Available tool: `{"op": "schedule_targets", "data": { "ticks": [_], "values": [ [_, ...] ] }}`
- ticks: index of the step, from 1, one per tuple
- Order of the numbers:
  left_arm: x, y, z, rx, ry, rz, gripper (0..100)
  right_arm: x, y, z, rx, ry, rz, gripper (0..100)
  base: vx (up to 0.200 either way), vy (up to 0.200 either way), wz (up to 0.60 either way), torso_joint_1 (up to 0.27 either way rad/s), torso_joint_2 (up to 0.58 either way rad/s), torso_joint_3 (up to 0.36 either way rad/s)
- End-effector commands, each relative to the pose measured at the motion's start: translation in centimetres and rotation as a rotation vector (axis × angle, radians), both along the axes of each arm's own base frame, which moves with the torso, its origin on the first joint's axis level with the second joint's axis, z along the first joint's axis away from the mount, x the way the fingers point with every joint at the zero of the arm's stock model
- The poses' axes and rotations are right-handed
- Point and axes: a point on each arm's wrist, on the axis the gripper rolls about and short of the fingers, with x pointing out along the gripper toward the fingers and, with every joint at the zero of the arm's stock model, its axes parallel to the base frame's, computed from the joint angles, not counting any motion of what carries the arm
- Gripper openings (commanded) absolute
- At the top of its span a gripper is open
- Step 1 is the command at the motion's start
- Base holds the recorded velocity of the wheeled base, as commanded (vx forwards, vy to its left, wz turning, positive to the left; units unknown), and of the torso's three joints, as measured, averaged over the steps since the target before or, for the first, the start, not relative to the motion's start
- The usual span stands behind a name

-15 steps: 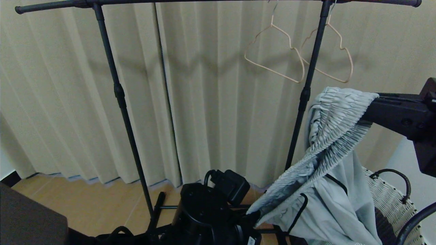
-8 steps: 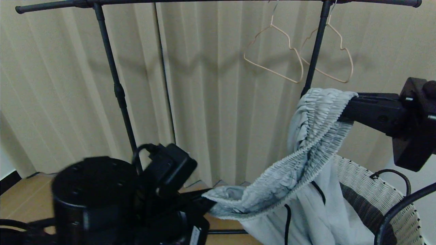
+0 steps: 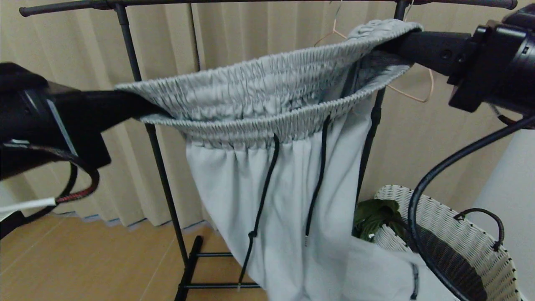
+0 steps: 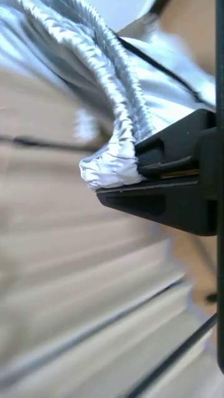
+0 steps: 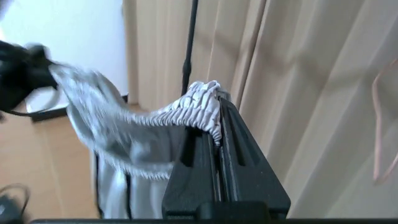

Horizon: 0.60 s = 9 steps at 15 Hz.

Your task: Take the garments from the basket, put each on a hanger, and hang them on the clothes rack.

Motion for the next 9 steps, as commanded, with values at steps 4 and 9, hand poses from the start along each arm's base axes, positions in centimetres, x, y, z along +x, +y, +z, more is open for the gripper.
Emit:
{"op": "schedule_targets", "data": {
  "ticks": [4,9],
  "values": [
    [1.0,0.3,5.8,-0.023,-0.161,0.052,0,2.7,0.1,3.8,0.066,-0.090,-0.064,0,0.000,0.000,0.00,0.000,0.00,0.000],
    [2.7,-1.4,1.8,0.070,-0.066,0.031,0,4.0,-2.5,0.7,-0.020,-0.036,-0.189,0,0.000,0.000,0.00,0.000,0.00,0.000]
  ]
}}
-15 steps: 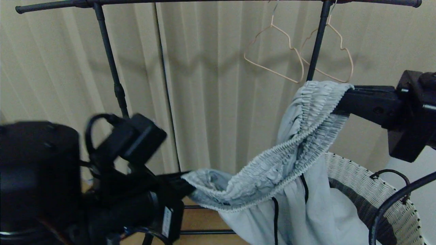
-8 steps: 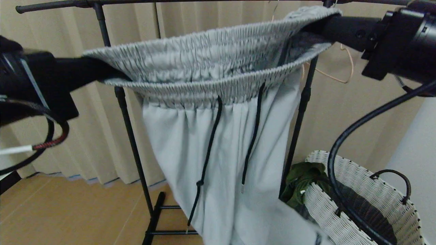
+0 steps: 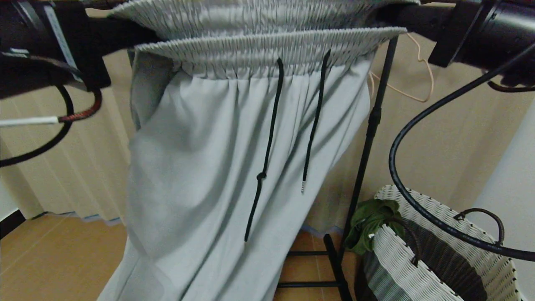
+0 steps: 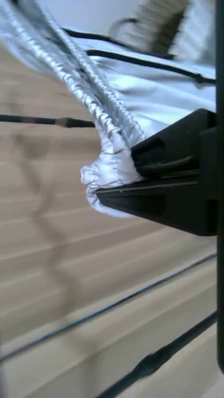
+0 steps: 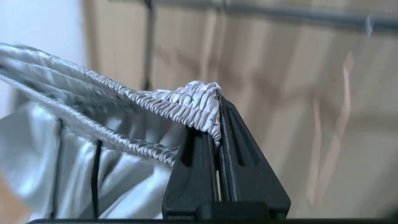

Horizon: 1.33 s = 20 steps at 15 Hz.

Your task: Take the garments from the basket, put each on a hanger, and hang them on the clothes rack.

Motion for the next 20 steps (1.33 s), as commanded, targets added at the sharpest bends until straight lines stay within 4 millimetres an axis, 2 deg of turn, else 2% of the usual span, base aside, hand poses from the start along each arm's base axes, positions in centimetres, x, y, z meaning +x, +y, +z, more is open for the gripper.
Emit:
{"op": "schedule_targets", "data": {
  "ticks": [1,2,5,10,11,15,20],
  "values": [
    [0.7,-1.0,-2.7,0.048,0.055,-0.016,0,-0.2,-1.2,-1.4,-0.040,0.017,-0.042,0,0.000,0.000,0.00,0.000,0.00,0.000],
    [0.6,-1.2,-3.9,0.078,0.045,-0.028,0,-0.7,-1.5,-2.1,-0.053,0.032,-0.044,0,0.000,0.000,0.00,0.000,0.00,0.000],
    [0.8,-1.5,-4.5,0.108,0.018,-0.034,0,-1.1,-1.7,-2.8,-0.063,0.049,-0.045,0,0.000,0.000,0.00,0.000,0.00,0.000],
    [1.1,-2.2,-6.1,0.110,0.146,-0.039,0,-0.6,-2.5,-2.8,-0.064,0.051,-0.085,0,0.000,0.000,0.00,0.000,0.00,0.000],
    [1.1,-2.2,-6.1,0.110,0.146,-0.039,0,-0.6,-2.5,-2.8,-0.064,0.051,-0.085,0,0.000,0.000,0.00,0.000,0.00,0.000],
    [1.5,-3.2,-4.1,0.024,0.157,-0.040,0,-0.1,-2.7,-3.1,-0.068,0.063,-0.101,0,0.000,0.000,0.00,0.000,0.00,0.000],
    [1.4,-3.6,-4.4,0.031,0.165,-0.041,0,-0.1,-2.7,-3.0,-0.067,0.060,-0.101,0,0.000,0.000,0.00,0.000,0.00,0.000]
  ]
}}
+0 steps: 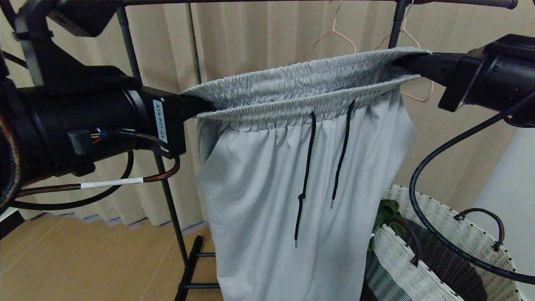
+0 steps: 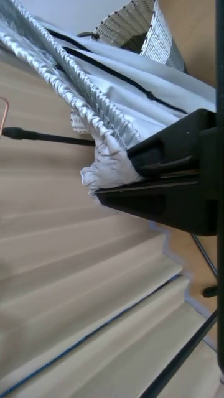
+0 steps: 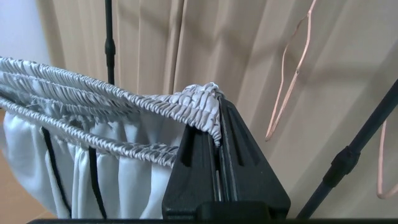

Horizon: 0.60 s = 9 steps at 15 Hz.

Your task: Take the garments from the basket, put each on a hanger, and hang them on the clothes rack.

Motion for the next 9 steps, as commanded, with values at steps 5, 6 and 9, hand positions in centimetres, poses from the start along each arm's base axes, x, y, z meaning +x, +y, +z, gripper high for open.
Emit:
{"op": "schedule_targets", "data": {
  "ticks": [5,6,9],
  "values": [
    [1.2,-1.3,-0.4,0.012,0.005,0.003,0,-1.3,-0.6,0.8,0.012,-0.030,0.000,0,0.000,0.000,0.00,0.000,0.00,0.000],
    [1.7,-1.7,-0.3,0.008,-0.002,0.018,0,-1.6,-0.8,1.0,0.015,-0.035,-0.001,0,0.000,0.000,0.00,0.000,0.00,0.000],
    [4.2,-3.7,0.3,-0.016,-0.039,0.081,0,-2.9,-1.7,0.6,0.013,-0.033,-0.012,0,0.000,0.000,0.00,0.000,0.00,0.000]
  ]
}}
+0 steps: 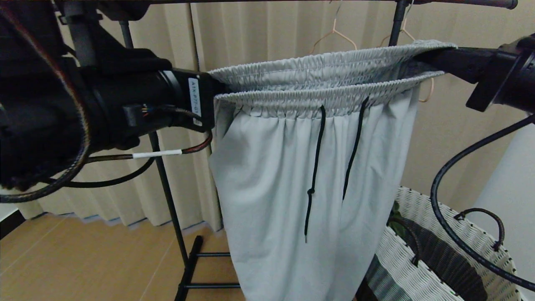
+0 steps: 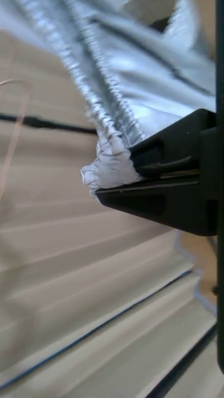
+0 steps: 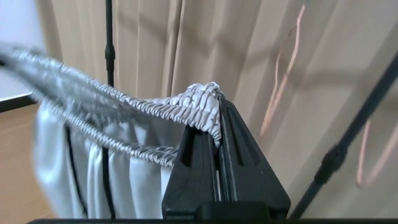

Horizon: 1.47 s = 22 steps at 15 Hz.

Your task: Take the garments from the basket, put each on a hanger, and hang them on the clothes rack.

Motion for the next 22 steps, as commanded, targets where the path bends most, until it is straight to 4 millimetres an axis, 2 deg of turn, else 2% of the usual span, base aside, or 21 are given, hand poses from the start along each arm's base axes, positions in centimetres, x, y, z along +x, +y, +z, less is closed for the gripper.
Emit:
{"op": "schedule_targets", "data": {
  "ticks": [1,5,9,14,16,18,19,22],
  "values": [
    [2.5,-2.1,-0.4,0.001,0.001,0.025,0,-1.9,-0.9,-0.2,0.005,-0.014,0.004,0,0.000,0.000,0.00,0.000,0.00,0.000],
    [5.0,-3.7,-0.1,-0.031,-0.033,0.089,0,-3.5,-1.5,-1.2,-0.006,-0.002,0.076,0,0.000,0.000,0.00,0.000,0.00,0.000],
    [6.1,-3.8,0.3,-0.043,-0.046,0.109,0,-5.7,-2.0,-2.0,-0.021,-0.010,0.264,0,0.000,0.000,0.00,0.000,0.00,0.000],
    [6.5,-3.9,0.1,-0.039,-0.042,0.115,0,-6.4,-2.2,-2.3,-0.028,0.005,0.296,0,0.000,0.000,0.00,0.000,0.00,0.000],
    [6.4,-3.8,0.0,-0.035,-0.038,0.115,0,-6.1,-2.4,-2.6,-0.057,0.028,0.269,0,0.000,0.000,0.00,0.000,0.00,0.000],
    [5.9,-3.3,0.0,-0.021,-0.023,0.118,0,-4.7,-3.1,-3.1,-0.116,0.022,0.188,0,0.000,0.000,0.00,0.000,0.00,0.000],
    [4.9,-2.6,0.3,-0.008,-0.007,0.115,0,-3.7,-3.5,-3.0,-0.117,0.025,0.142,0,0.000,0.000,0.00,0.000,0.00,0.000],
    [2.8,-0.9,1.2,-0.008,0.019,0.110,0,-1.8,-3.1,-2.6,-0.118,0.036,0.134,0,0.000,0.000,0.00,0.000,0.00,0.000]
  ]
}}
